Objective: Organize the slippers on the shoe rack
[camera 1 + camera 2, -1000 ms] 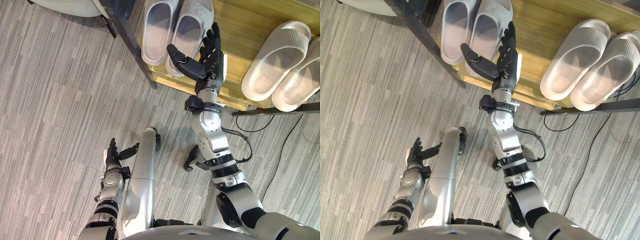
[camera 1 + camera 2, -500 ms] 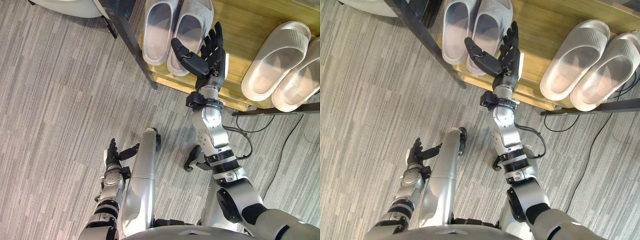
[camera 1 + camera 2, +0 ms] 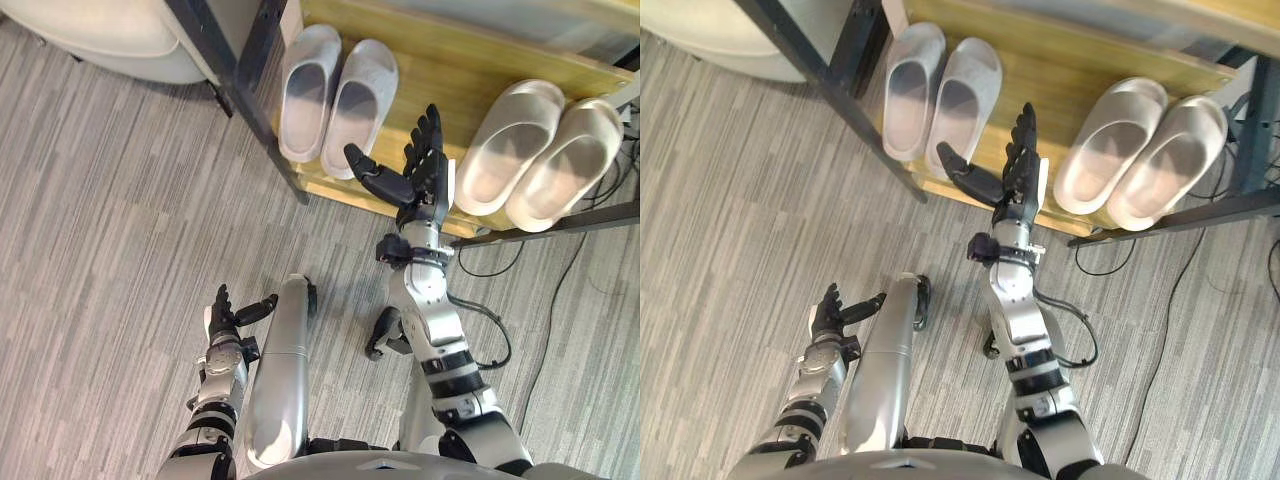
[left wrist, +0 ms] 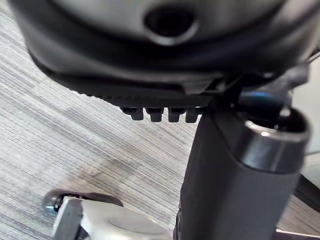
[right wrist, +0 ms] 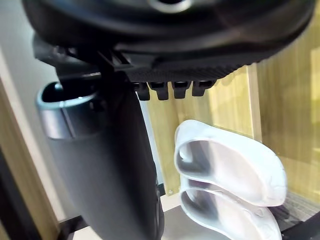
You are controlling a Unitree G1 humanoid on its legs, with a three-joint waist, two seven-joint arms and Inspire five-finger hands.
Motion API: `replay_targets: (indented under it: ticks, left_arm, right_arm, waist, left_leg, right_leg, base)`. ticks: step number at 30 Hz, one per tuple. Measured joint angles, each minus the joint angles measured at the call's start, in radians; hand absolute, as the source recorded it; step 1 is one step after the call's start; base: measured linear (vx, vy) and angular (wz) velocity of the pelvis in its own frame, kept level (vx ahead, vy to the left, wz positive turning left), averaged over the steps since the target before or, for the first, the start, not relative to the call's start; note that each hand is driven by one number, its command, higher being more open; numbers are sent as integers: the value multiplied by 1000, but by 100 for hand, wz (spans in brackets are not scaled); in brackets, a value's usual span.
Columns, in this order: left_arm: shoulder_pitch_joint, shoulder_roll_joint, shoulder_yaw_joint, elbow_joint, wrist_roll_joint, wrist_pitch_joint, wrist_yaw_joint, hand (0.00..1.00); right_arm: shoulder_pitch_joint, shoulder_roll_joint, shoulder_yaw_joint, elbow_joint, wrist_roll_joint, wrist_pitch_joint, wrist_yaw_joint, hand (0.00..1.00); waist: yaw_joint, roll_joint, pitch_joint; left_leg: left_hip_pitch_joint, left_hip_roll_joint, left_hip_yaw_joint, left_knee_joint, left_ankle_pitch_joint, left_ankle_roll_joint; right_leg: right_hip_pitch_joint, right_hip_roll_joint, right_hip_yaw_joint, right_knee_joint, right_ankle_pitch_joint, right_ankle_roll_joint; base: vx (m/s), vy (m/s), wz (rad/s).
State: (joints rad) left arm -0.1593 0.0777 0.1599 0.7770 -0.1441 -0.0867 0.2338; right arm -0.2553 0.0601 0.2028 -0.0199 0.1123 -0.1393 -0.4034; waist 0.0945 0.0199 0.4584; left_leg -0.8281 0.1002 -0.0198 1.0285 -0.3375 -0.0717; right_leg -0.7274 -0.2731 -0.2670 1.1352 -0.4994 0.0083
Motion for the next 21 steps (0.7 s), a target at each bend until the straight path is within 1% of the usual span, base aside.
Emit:
replay_targets:
  ticks: [2,5,6,7,9,11,12,13,17,19,20,21]
  left_arm:
    - [28,-10,-16,-12,0,-1,-14,100]
    - [43,-23,-49,-6,1,-4,-22,100]
    - [60,-31,-80,-1,7,-4,-26,100]
    - [64,-19,-116,11,25,-4,-31,100]
    - [65,-4,-156,35,39,-5,-35,100]
    - [67,8,-205,82,49,-6,-37,100]
    - [67,14,-227,100,57,-7,-38,100]
    - [67,16,-233,110,59,-7,-38,100]
    - [74,23,-303,151,79,-7,-47,100]
    - [77,25,-321,161,81,-7,-52,100]
    - [80,25,-330,171,92,-5,-54,100]
    - [98,23,-335,178,103,-2,-59,100]
  right_arm:
    - [46,-2,19,-38,-40,4,8,100]
    - [101,-10,37,-84,-136,10,21,100]
    - [127,-22,52,-99,-179,10,34,100]
    - [146,-33,63,-104,-206,10,45,100]
    - [168,-47,71,-103,-243,11,59,100]
    - [203,-95,89,-99,-288,10,79,100]
    - [215,-118,88,-89,-313,10,90,100]
    - [222,-128,88,-80,-319,10,94,100]
    - [291,-187,69,29,-370,12,135,100]
    - [318,-197,60,56,-393,12,148,100]
    - [338,-198,54,74,-403,13,157,100]
    - [364,-199,50,122,-420,14,162,100]
  waist:
    - [-16,0,-1]
    - [-21,-1,-7]
    - [-25,-3,-24]
    - [-28,-6,-32]
    - [-30,-14,-42]
    - [-48,-18,-65]
    - [-51,-18,-68]
    - [-51,-19,-72]
    - [-53,-22,-103]
    - [-54,-21,-111]
    - [-56,-20,-125]
    - [-67,-19,-157]
  left_leg:
    - [65,0,14,-53,6,3]
    - [160,-1,24,-123,9,5]
    - [199,-3,29,-160,13,6]
    - [234,-5,32,-194,20,7]
    - [285,-12,36,-248,35,8]
    - [359,-23,36,-350,70,10]
    - [399,-24,39,-399,89,11]
    - [415,-25,41,-423,97,10]
    - [540,-38,56,-600,166,14]
    - [574,-41,62,-651,187,15]
    - [591,-45,64,-688,205,15]
    - [621,-50,65,-757,239,14]
  right_leg:
    - [59,2,-2,-51,13,5]
    - [153,9,-15,-129,27,18]
    - [192,11,-23,-167,35,26]
    - [227,11,-30,-201,45,28]
    - [274,11,-36,-250,57,33]
    - [350,16,-59,-350,94,41]
    - [389,26,-65,-404,117,42]
    - [403,30,-67,-428,127,43]
    - [513,46,-83,-590,198,54]
    - [541,53,-83,-637,218,56]
    - [555,57,-85,-667,232,62]
    - [580,65,-92,-724,260,66]
  base:
    - [87,27,-8]
    - [144,35,-3]
    - [164,43,1]
    - [163,40,1]
    - [115,24,5]
    - [126,27,11]
    - [103,30,2]
    - [89,32,-1]
    - [74,27,-1]
    - [48,21,-8]
    - [54,9,1]
    - [54,8,4]
